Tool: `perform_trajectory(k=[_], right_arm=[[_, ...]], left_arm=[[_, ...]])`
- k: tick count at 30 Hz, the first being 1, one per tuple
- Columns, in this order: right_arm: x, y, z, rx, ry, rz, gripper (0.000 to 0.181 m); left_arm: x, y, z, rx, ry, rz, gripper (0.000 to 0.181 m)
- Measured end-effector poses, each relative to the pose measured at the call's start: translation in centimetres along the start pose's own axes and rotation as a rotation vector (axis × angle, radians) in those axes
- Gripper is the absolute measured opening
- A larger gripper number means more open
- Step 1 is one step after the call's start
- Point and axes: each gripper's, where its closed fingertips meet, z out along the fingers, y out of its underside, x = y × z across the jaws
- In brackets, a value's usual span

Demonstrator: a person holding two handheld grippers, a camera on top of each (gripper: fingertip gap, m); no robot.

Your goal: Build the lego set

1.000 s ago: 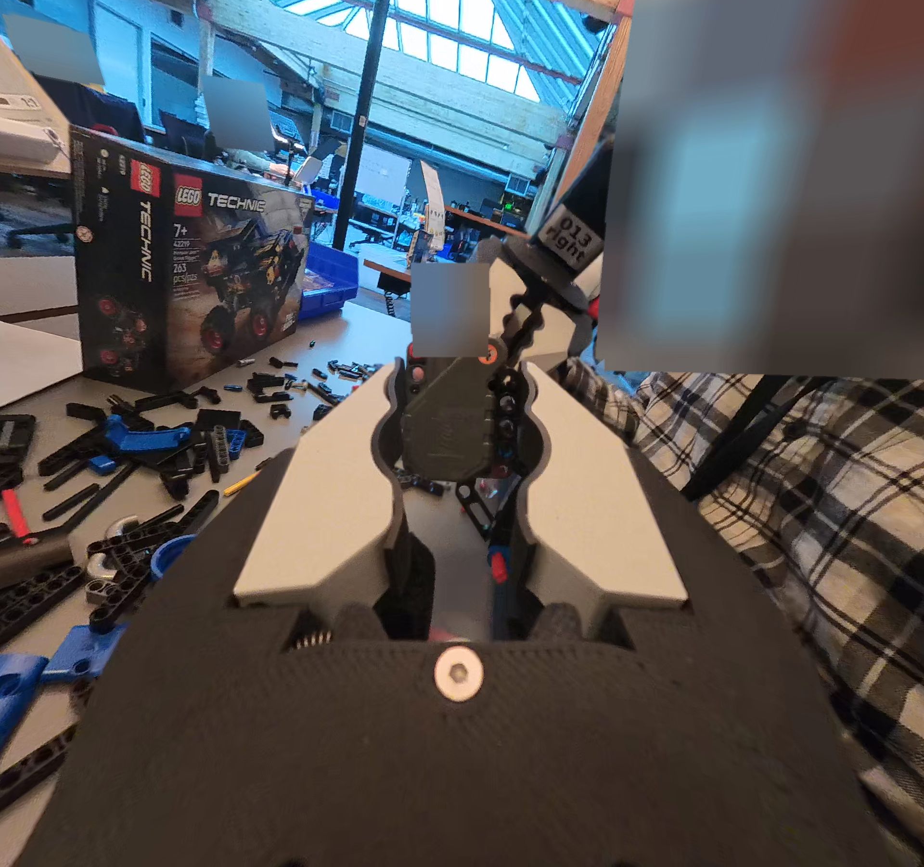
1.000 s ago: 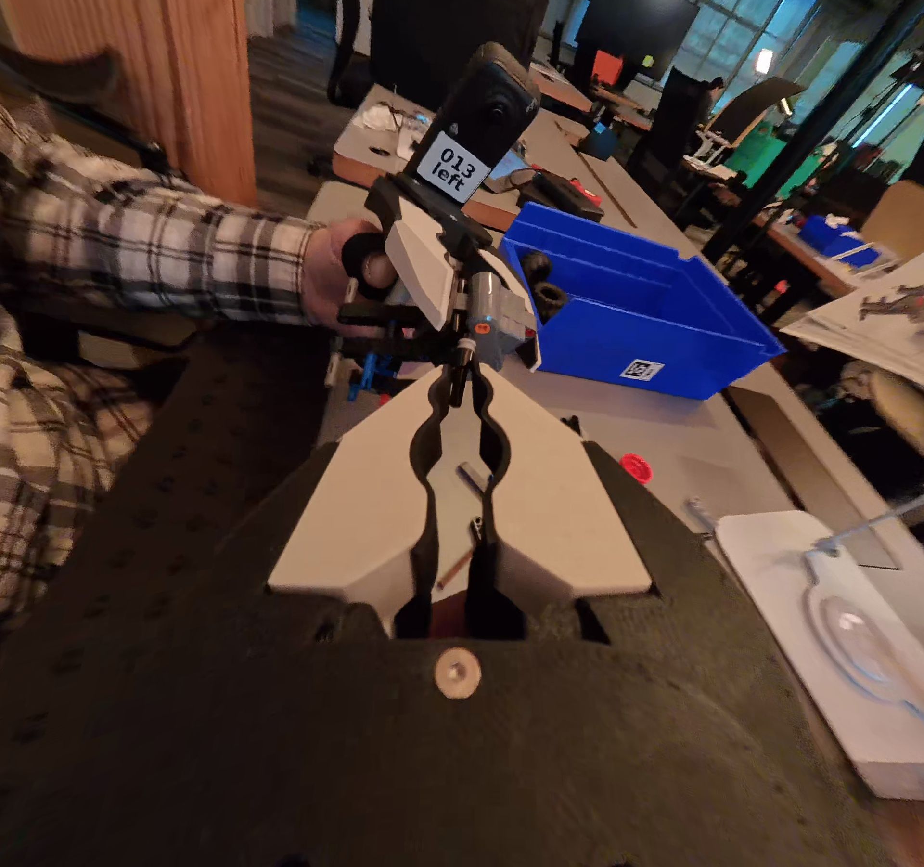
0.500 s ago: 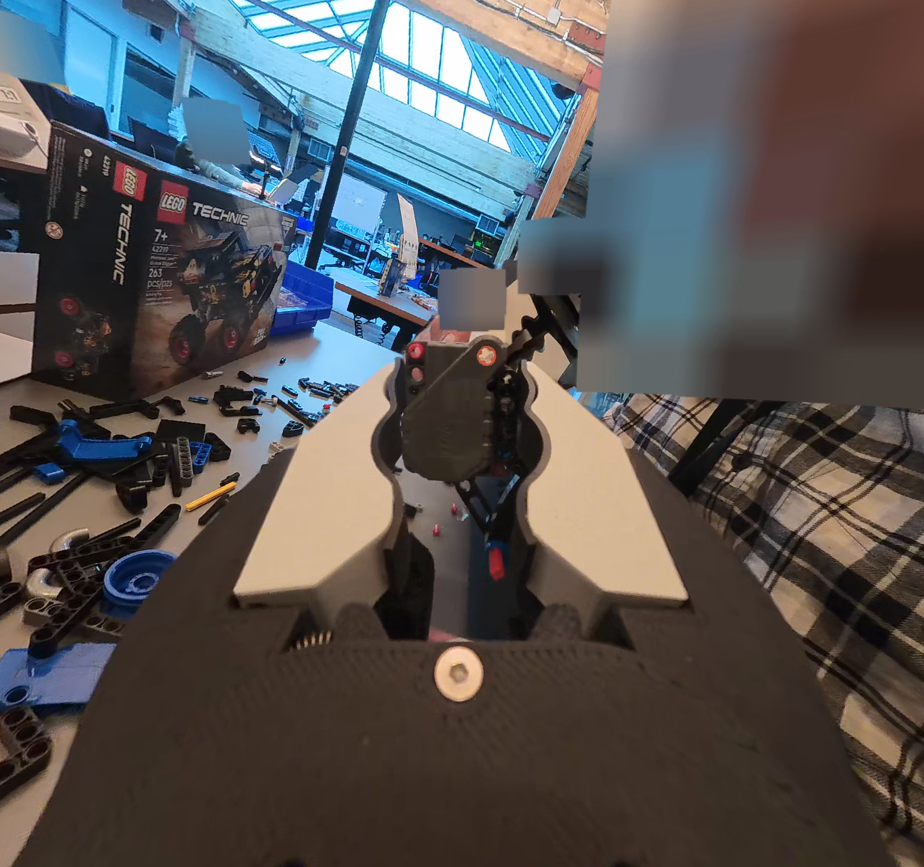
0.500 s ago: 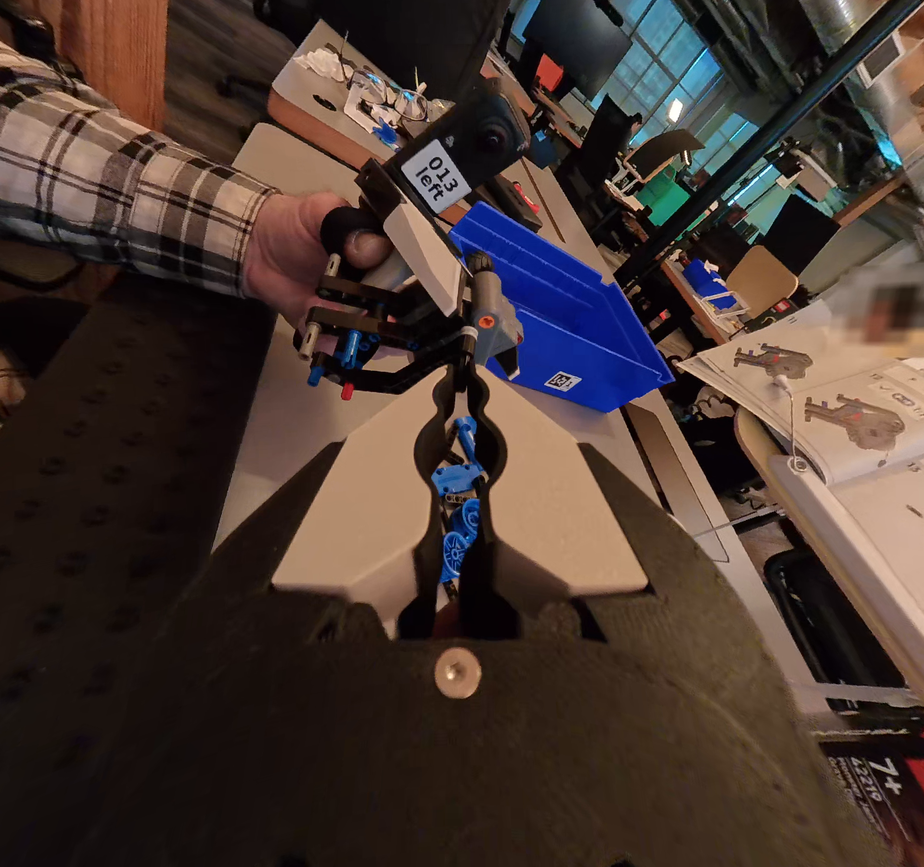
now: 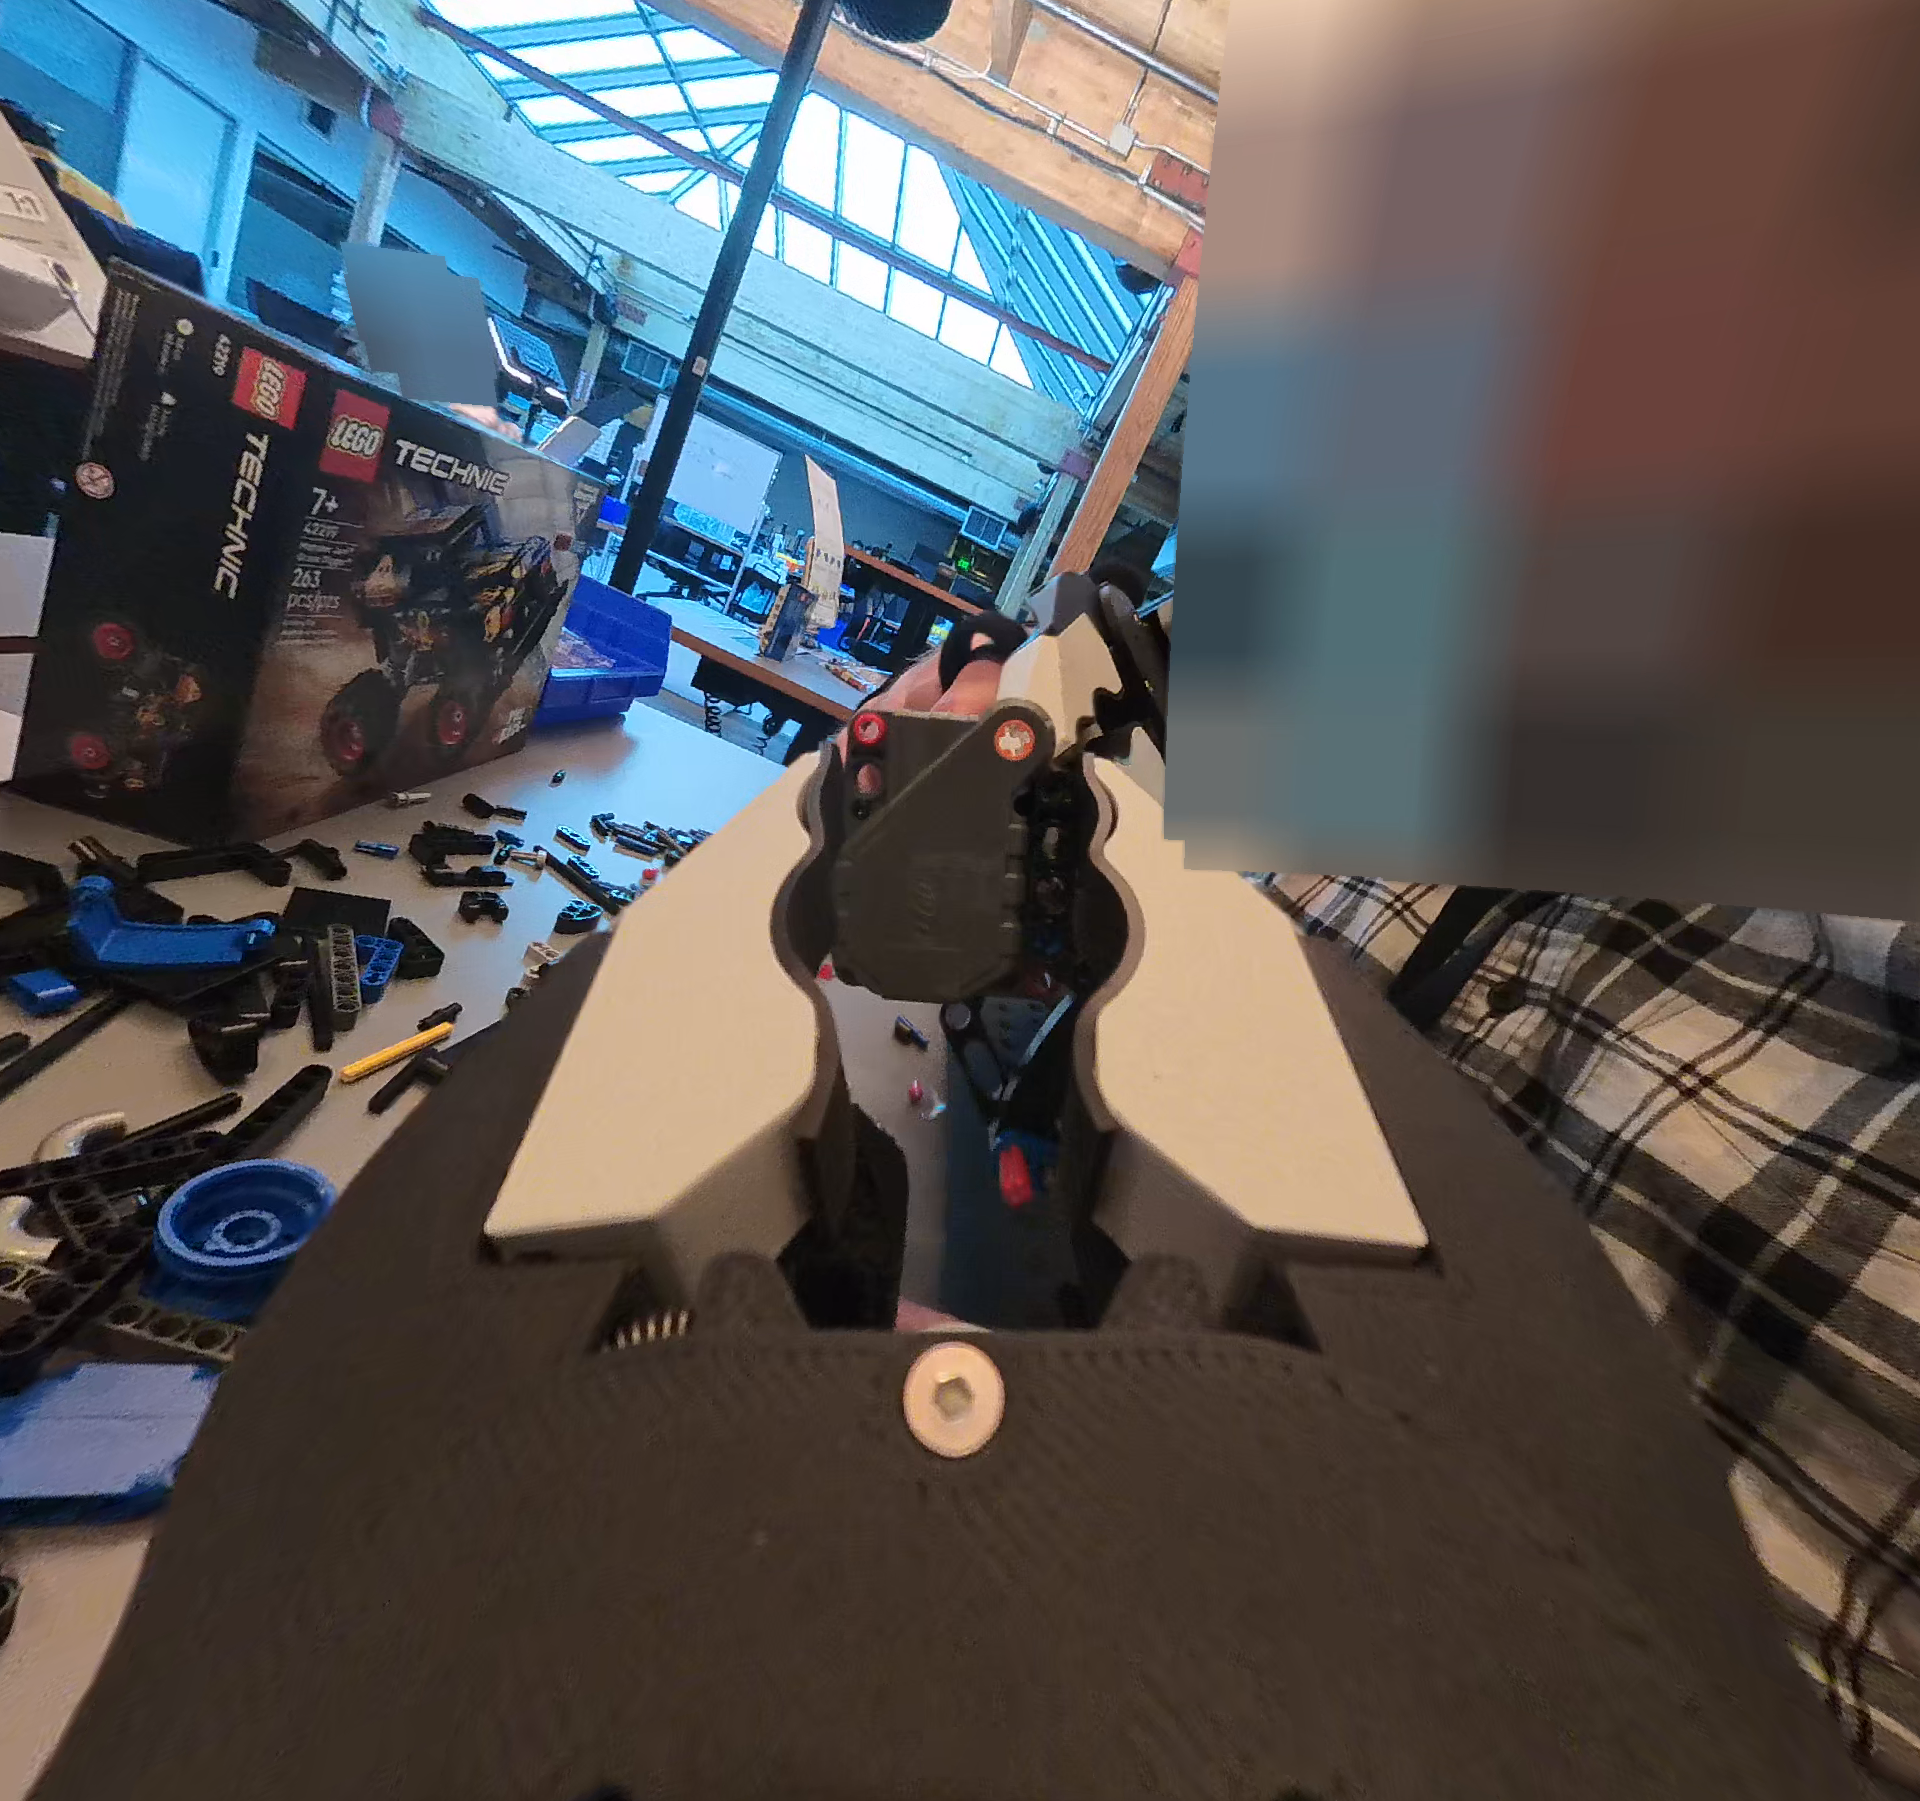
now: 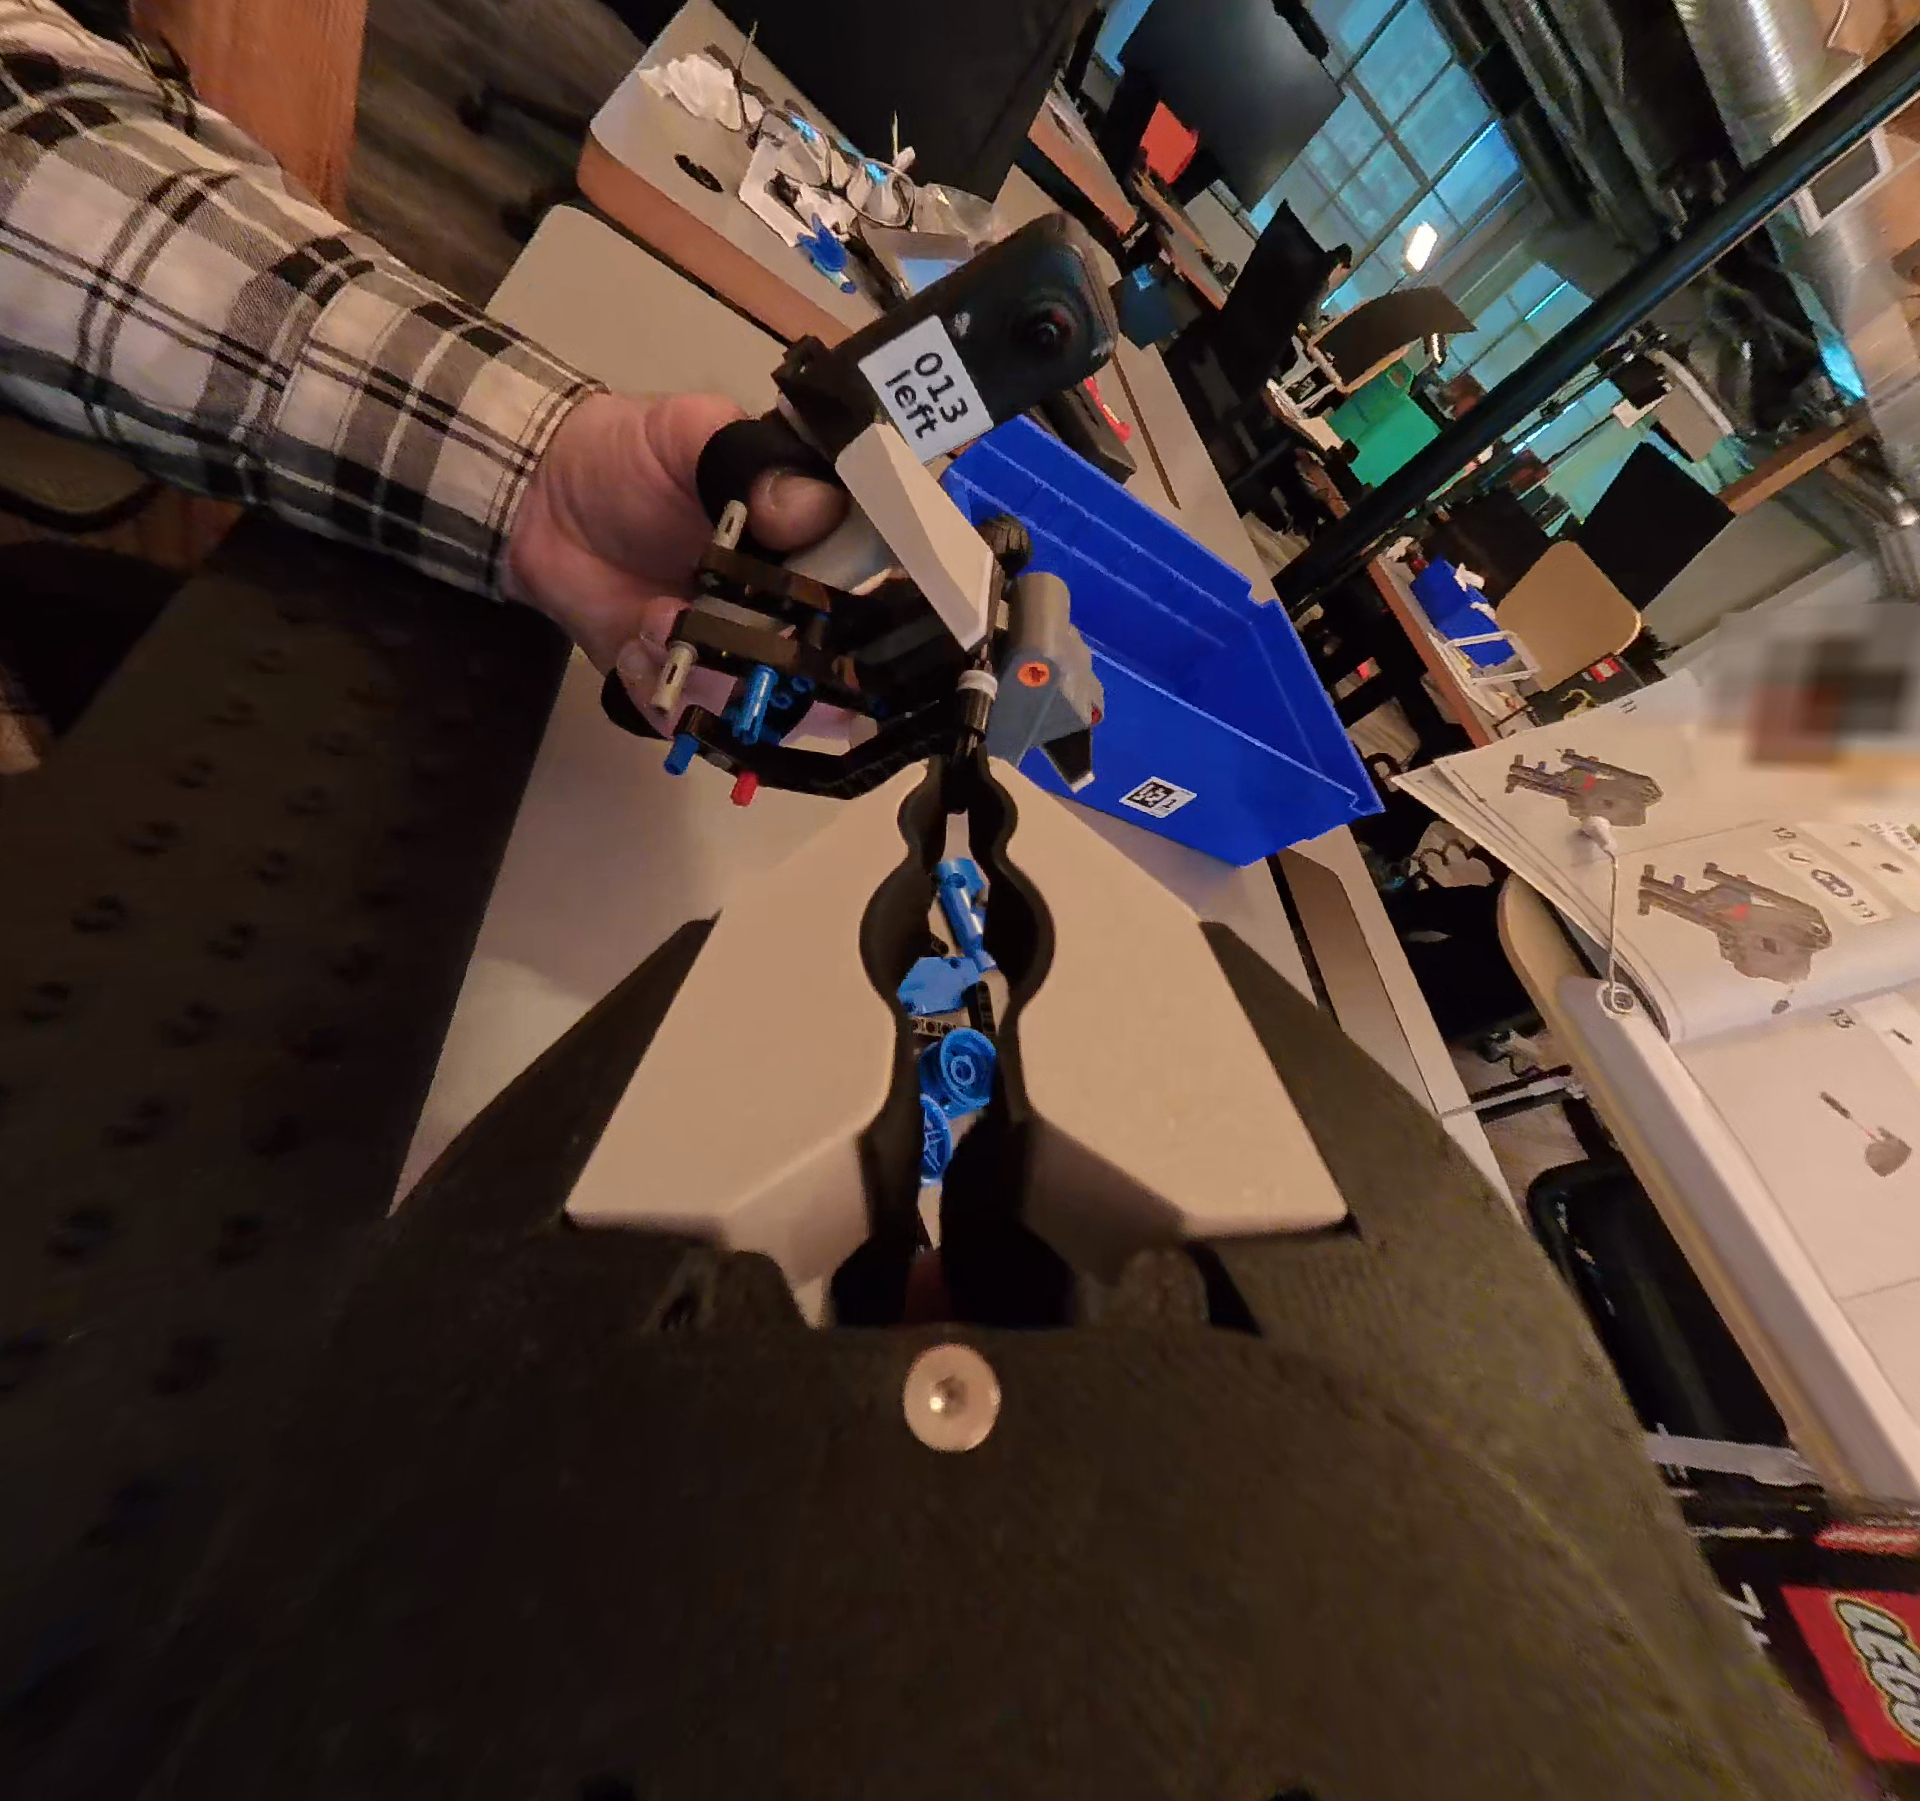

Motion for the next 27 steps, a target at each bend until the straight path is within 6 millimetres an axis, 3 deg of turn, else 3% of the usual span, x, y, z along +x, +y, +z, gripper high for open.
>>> perform_trajectory(k=[27], right_arm=[[-0.96,1.02,-0.09,-0.097,-0.016,-0.087,0.001]], left_arm=[[-0.48,0.96,0.33,-0.051,-0.023,0.007,0.04]])
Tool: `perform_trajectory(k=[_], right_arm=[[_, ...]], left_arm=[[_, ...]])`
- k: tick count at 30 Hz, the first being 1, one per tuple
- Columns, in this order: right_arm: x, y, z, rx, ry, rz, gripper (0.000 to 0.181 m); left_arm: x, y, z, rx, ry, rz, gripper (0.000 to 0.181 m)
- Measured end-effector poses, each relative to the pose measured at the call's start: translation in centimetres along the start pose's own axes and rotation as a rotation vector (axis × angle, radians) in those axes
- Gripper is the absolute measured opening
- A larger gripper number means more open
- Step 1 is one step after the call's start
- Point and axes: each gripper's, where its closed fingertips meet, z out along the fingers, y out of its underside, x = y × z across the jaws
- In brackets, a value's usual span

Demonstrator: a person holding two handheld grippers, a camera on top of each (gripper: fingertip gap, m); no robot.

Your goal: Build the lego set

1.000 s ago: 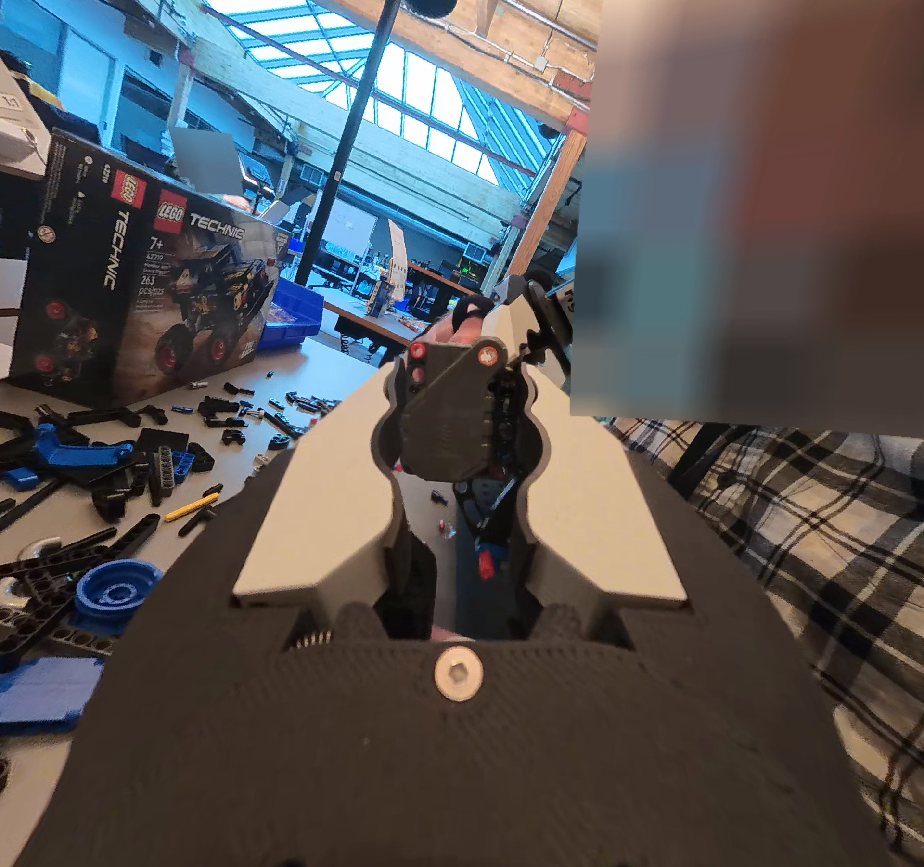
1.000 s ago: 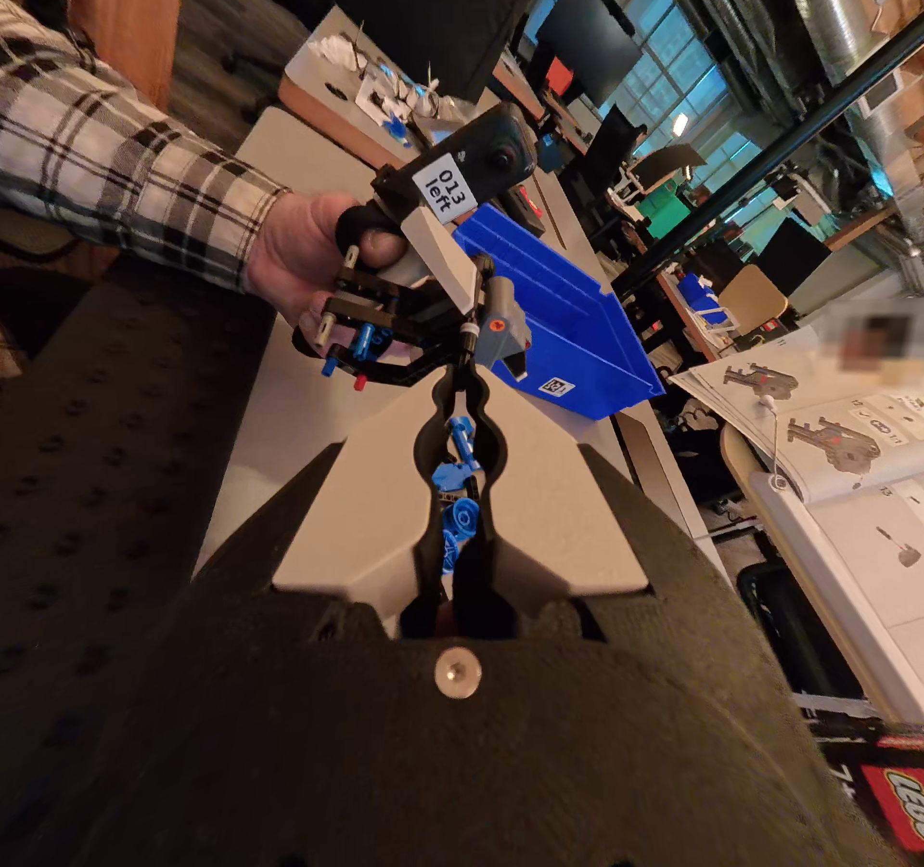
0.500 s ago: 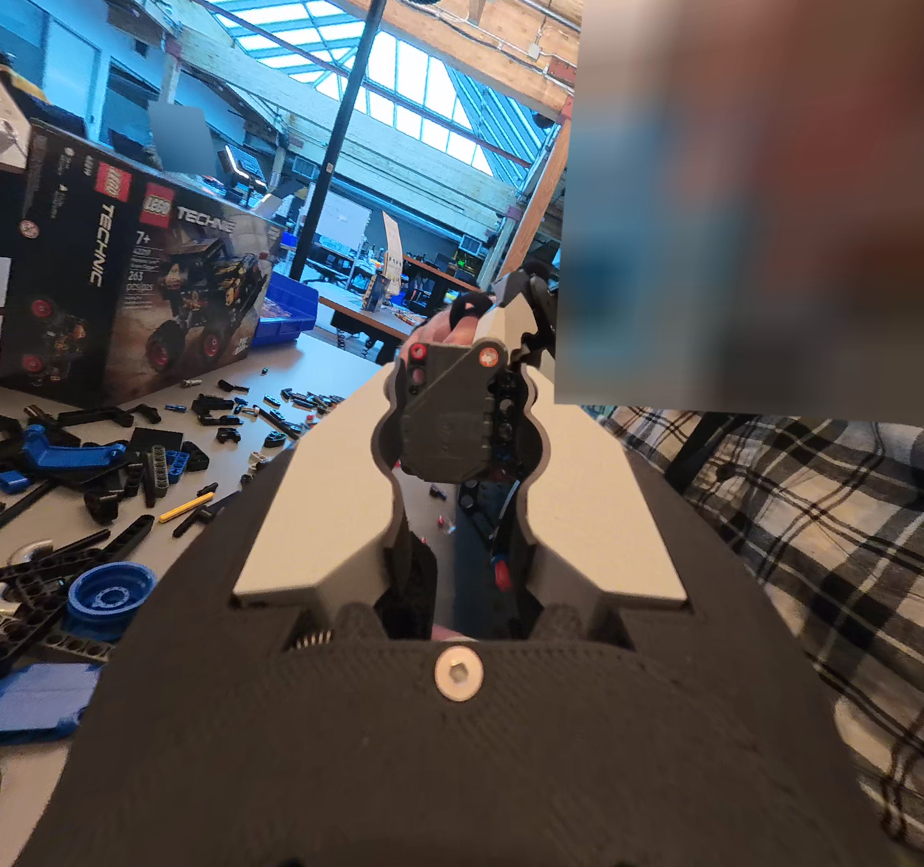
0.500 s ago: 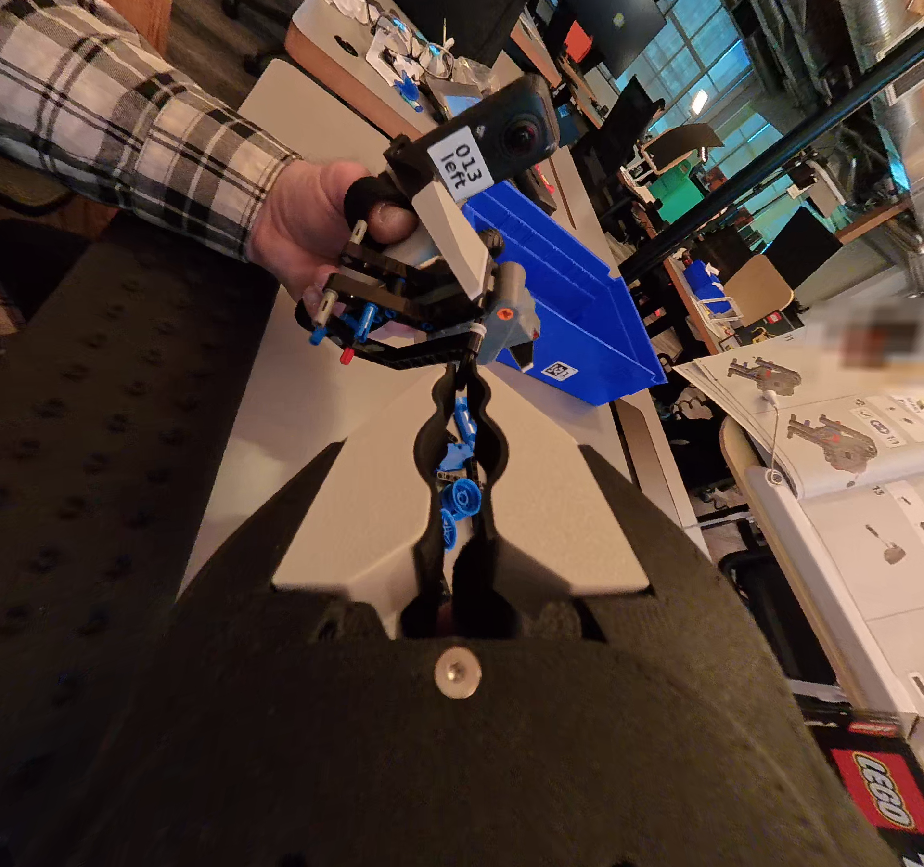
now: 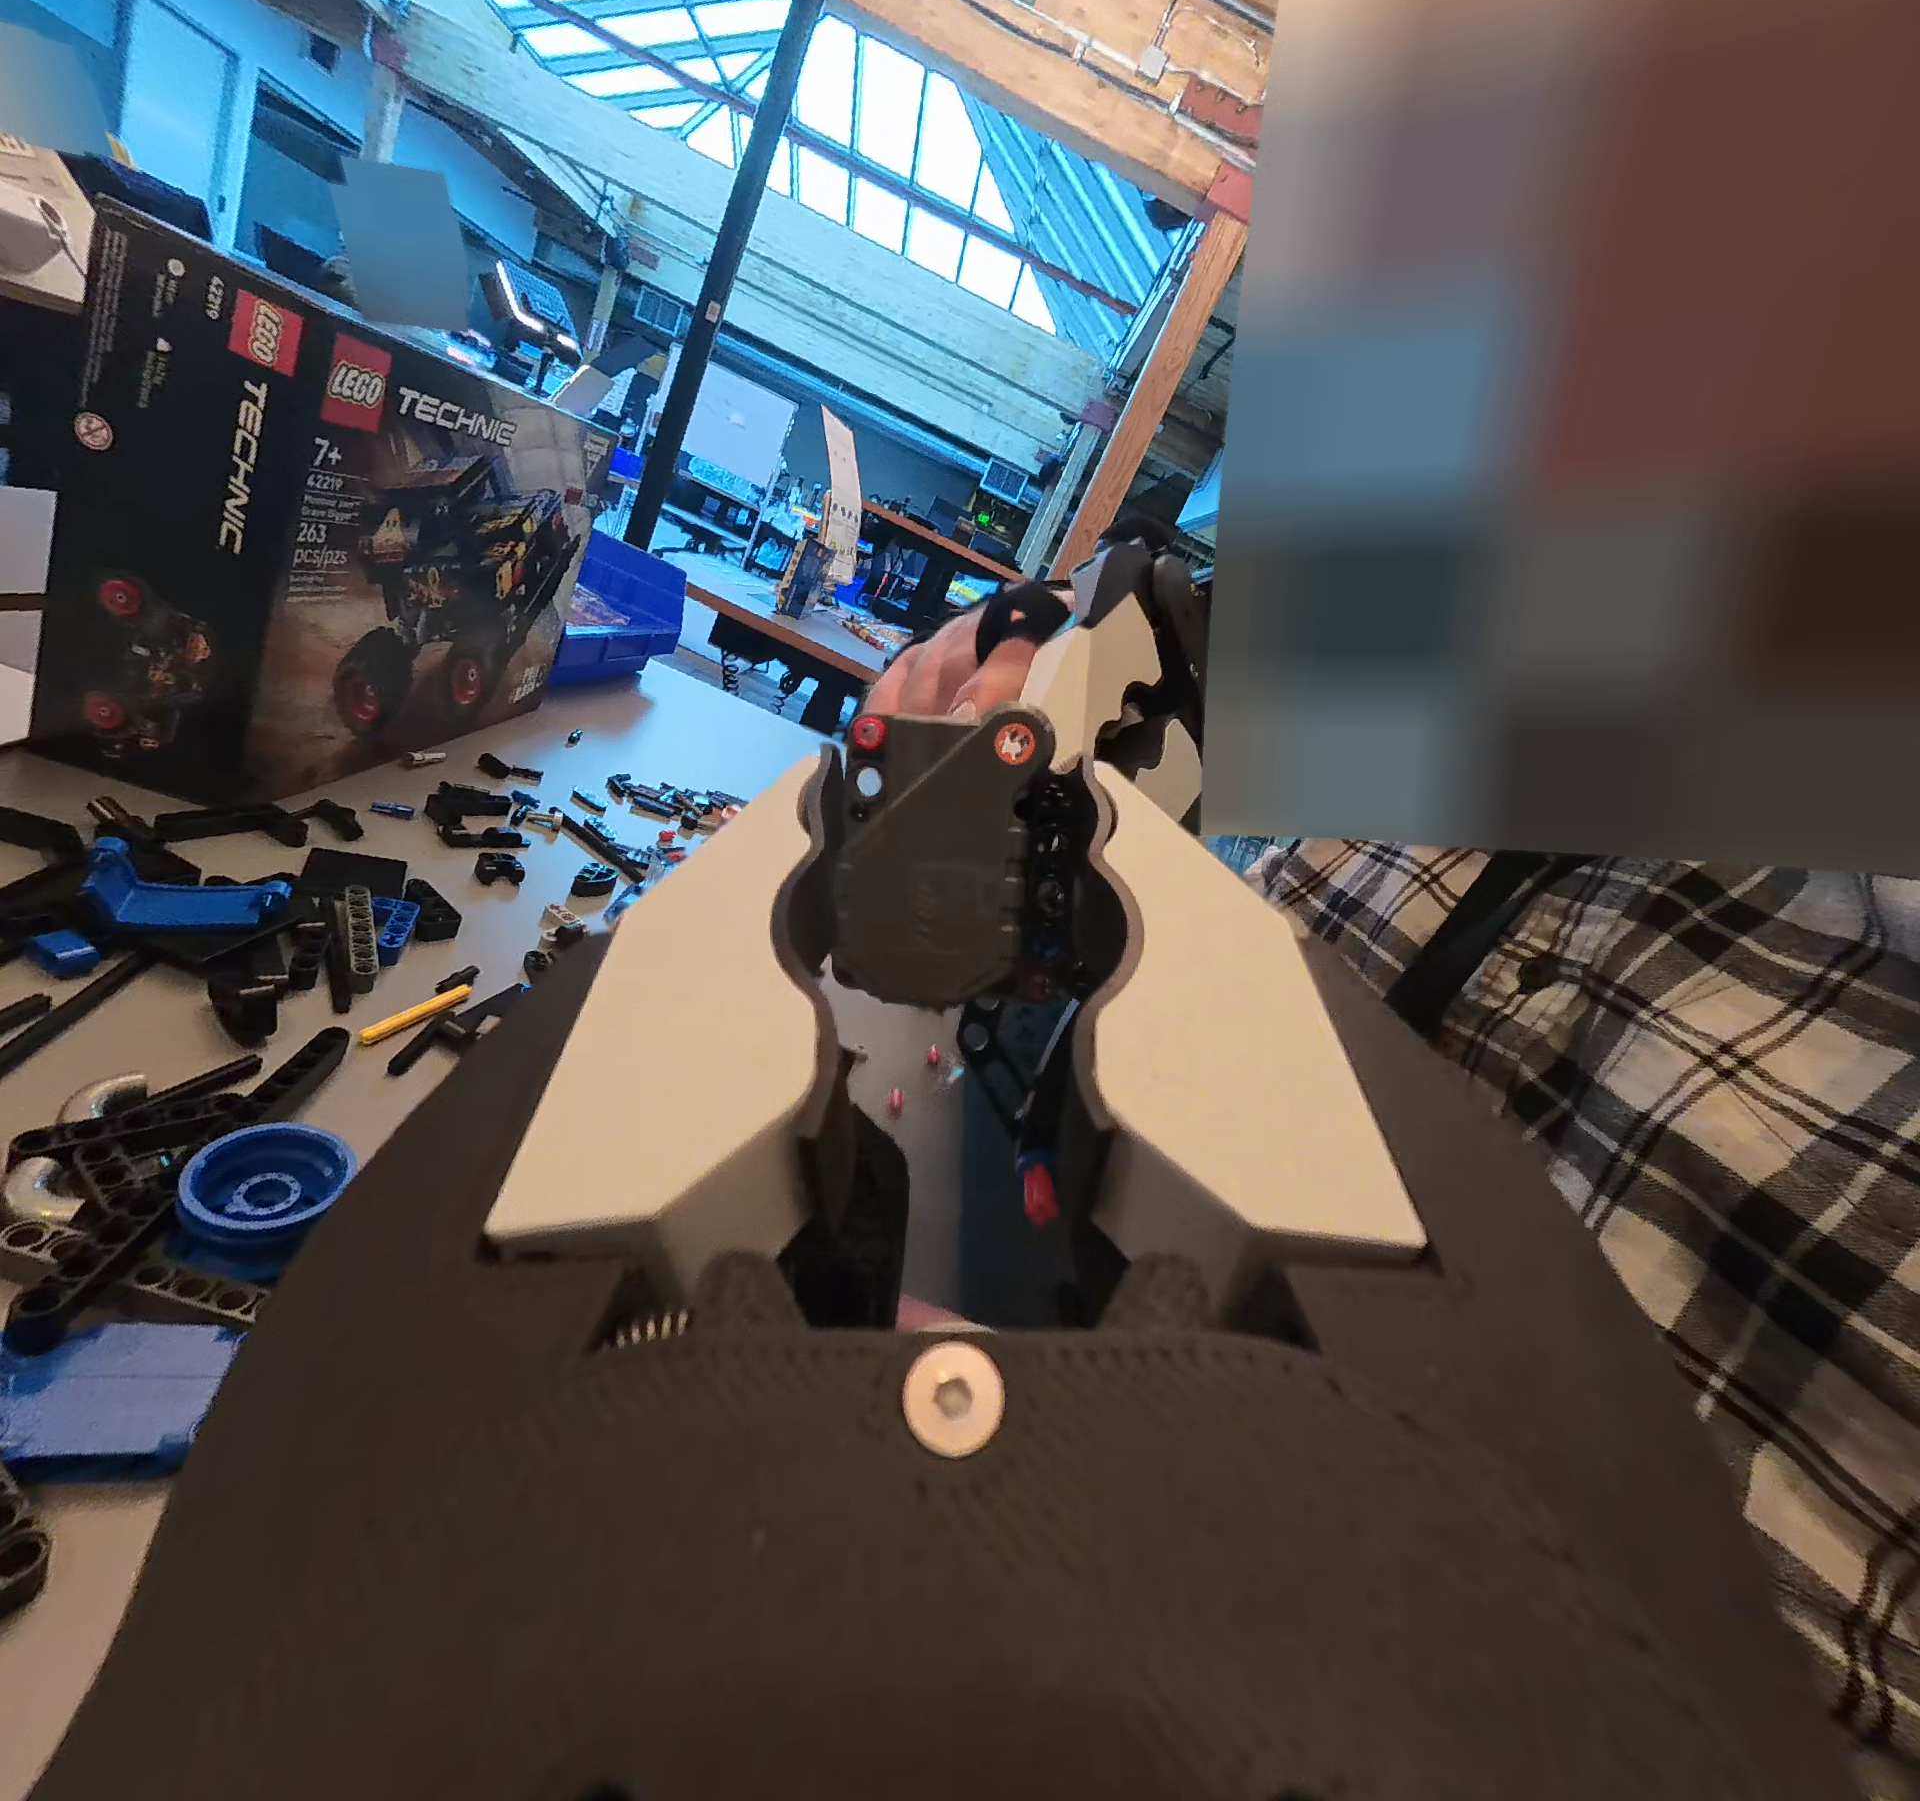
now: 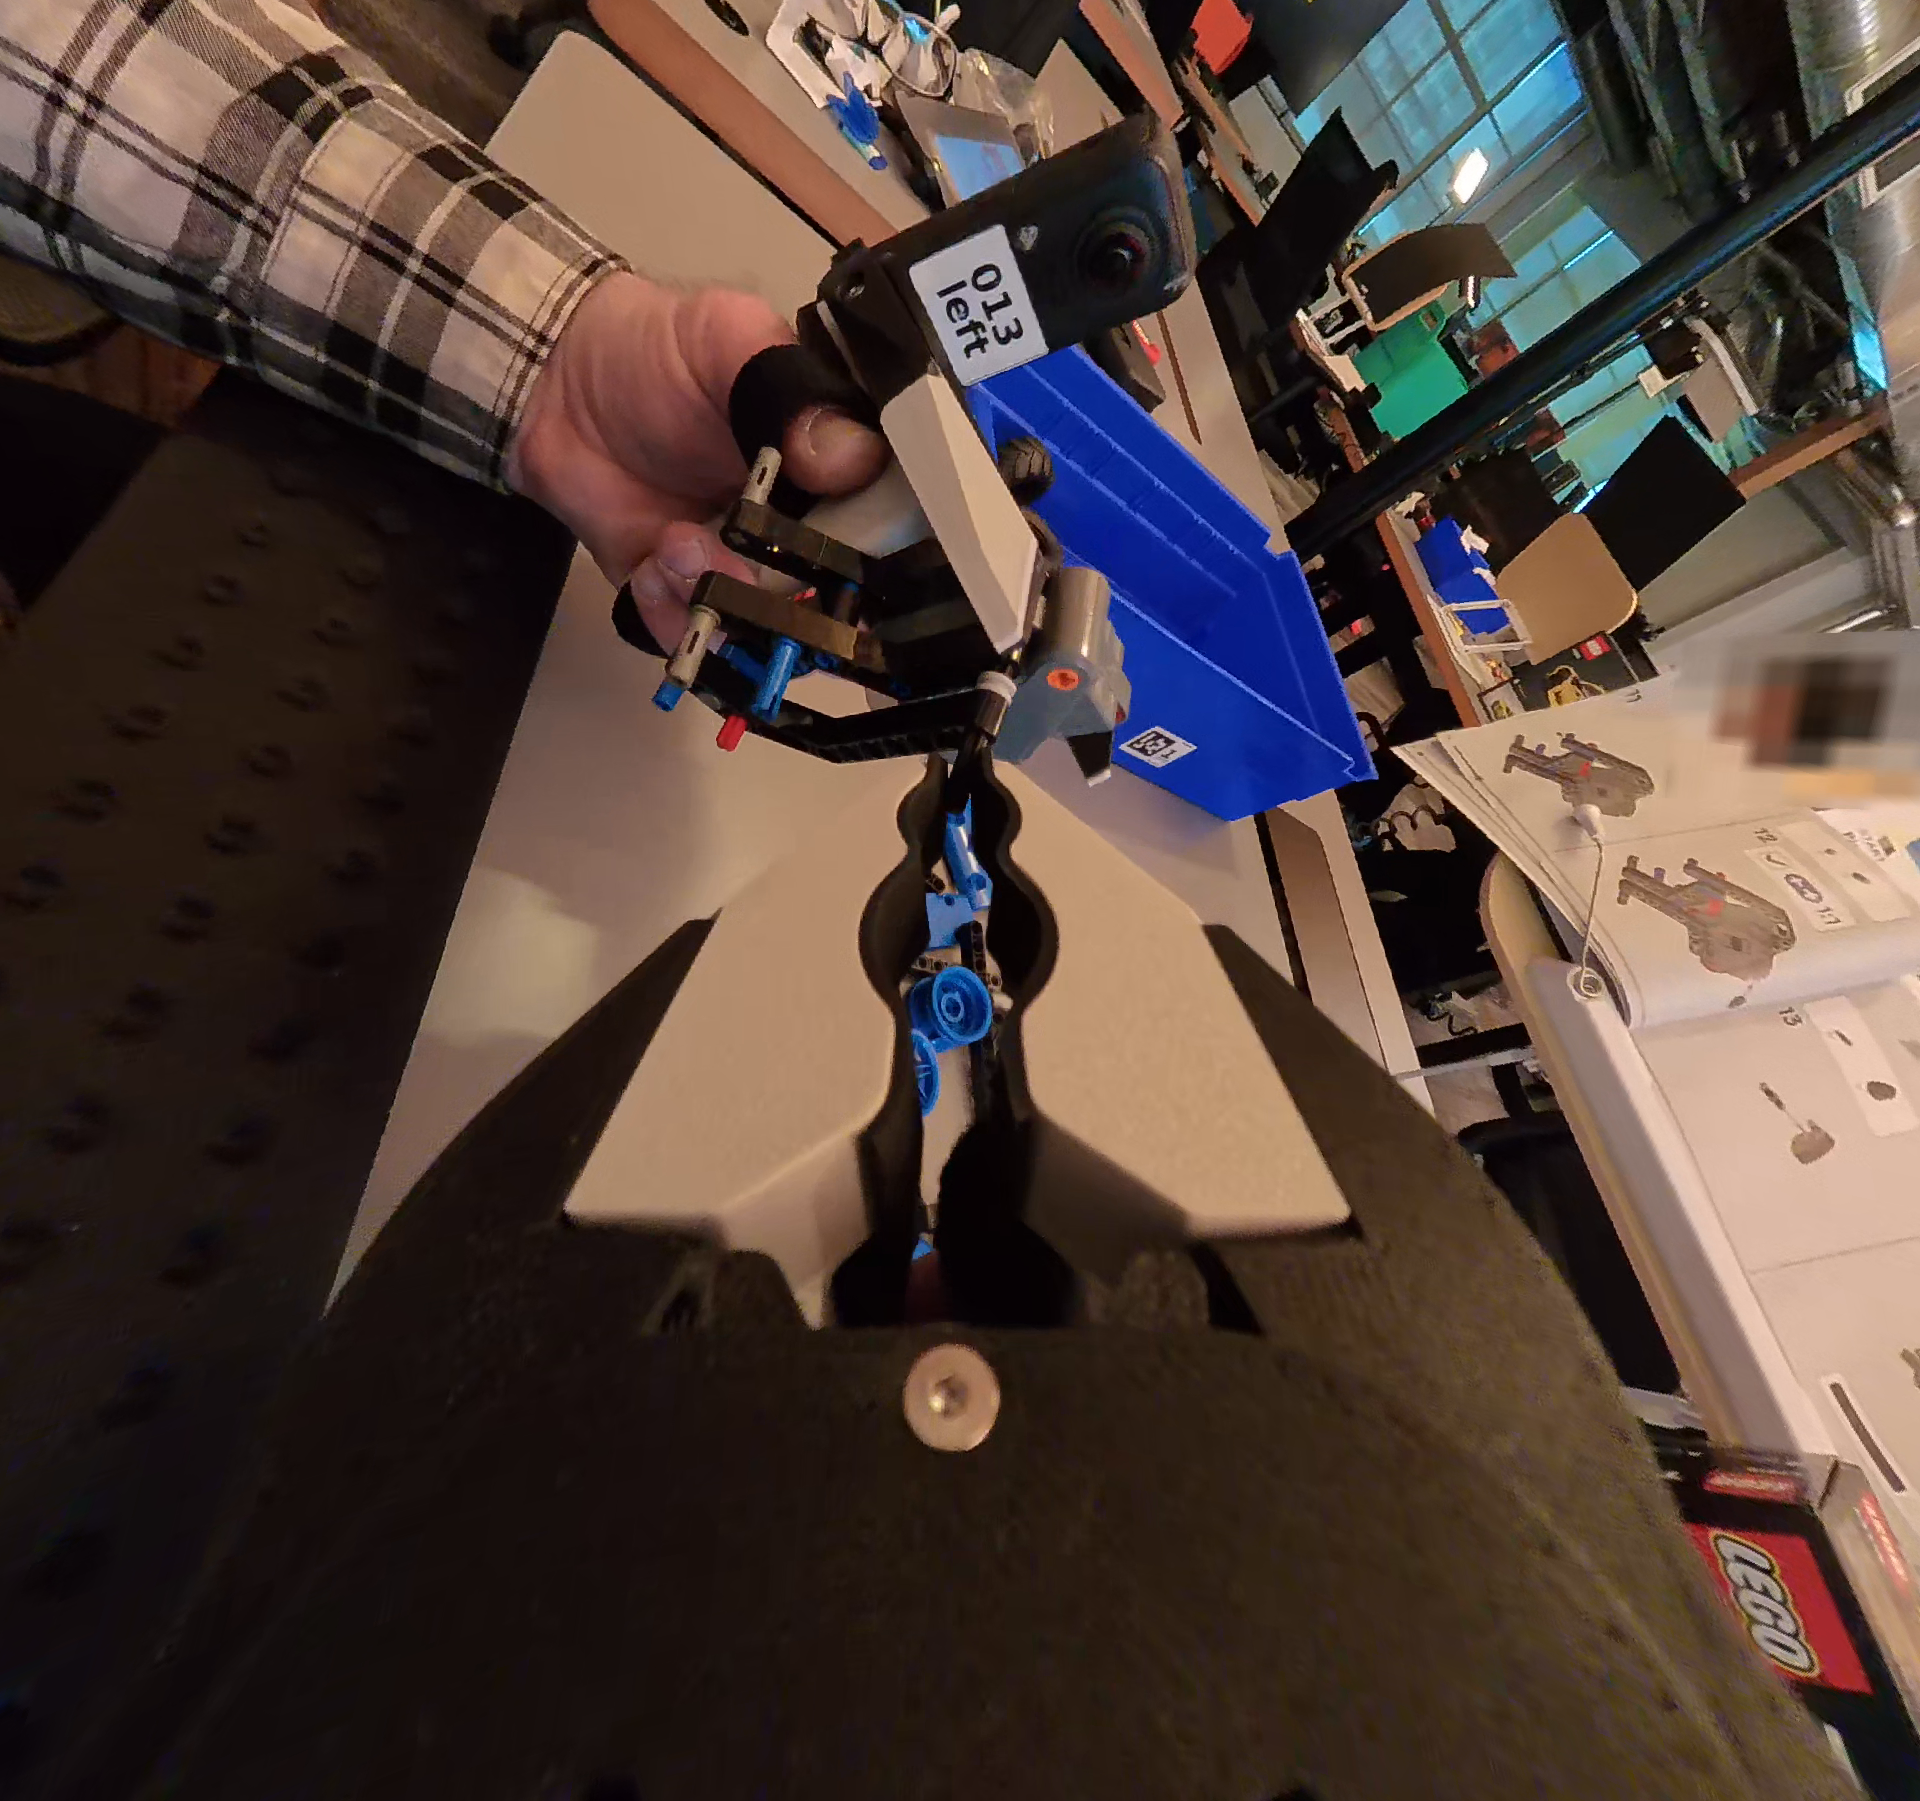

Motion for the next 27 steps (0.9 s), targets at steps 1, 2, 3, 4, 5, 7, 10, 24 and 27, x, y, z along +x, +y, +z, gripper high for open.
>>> perform_trajectory(k=[1,2,3,4,5,7,10,24,27], right_arm=[[-0.1,0.2,0.0,-0.013,-0.005,-0.007,0.001],[-0.2,0.3,0.1,-0.024,-0.009,-0.015,0.001],[-0.3,0.4,0.0,-0.029,-0.015,-0.018,0.001],[-0.4,0.5,0.0,-0.032,-0.021,-0.02,0.001],[-0.4,0.5,-0.1,-0.037,-0.023,-0.025,0.001],[-0.5,0.5,-0.2,-0.037,-0.035,-0.028,0.001],[-0.7,0.8,-0.1,-0.058,-0.05,-0.035,0.001],[-1.2,0.8,-0.8,-0.064,-0.123,-0.027,0.0],[-1.4,1.4,-0.6,-0.099,-0.129,-0.047,0.0]], left_arm=[[-0.1,0.2,0.0,-0.019,-0.012,0.011,0.04],[-0.2,0.4,0.0,-0.034,-0.021,0.017,0.04],[-0.2,0.5,0.1,-0.047,-0.024,0.019,0.04],[-0.2,0.6,0.2,-0.057,-0.026,0.021,0.04],[-0.2,0.7,0.3,-0.068,-0.031,0.025,0.041],[-0.1,0.8,0.4,-0.1,-0.031,0.04,0.041],[-0.2,1.2,0.5,-0.153,-0.051,0.066,0.041],[-0.4,3.9,0.4,-0.365,-0.105,0.183,0.042],[-0.7,3.6,0.5,-0.332,-0.111,0.175,0.041]])
